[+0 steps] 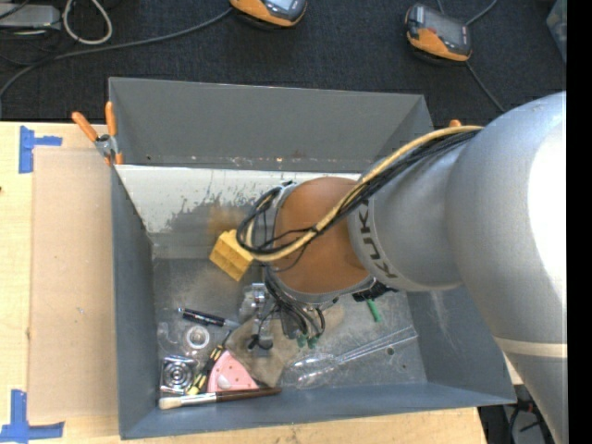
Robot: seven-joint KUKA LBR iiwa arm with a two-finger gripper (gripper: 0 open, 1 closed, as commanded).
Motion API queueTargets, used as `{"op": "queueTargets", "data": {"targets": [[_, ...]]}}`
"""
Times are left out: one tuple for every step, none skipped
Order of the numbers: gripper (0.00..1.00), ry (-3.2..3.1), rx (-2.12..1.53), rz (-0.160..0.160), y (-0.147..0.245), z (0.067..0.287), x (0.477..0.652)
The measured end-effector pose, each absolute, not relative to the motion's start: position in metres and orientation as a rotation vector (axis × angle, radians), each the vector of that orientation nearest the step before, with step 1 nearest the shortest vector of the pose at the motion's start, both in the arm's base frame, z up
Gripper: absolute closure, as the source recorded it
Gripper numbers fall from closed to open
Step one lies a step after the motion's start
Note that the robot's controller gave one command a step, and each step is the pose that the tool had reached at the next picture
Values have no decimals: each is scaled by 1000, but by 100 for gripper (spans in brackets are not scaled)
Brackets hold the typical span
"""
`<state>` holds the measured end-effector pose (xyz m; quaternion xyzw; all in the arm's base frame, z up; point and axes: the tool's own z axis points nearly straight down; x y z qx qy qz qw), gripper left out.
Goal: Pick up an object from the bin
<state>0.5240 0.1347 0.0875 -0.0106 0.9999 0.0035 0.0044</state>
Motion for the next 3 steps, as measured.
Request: {"op": "queueTargets", "data": {"targets": [[100, 3100, 484, 12, 123, 104, 516], [100, 3135, 4, 10, 132, 101, 523], [100, 3100, 503, 9, 119, 190, 522]]}}
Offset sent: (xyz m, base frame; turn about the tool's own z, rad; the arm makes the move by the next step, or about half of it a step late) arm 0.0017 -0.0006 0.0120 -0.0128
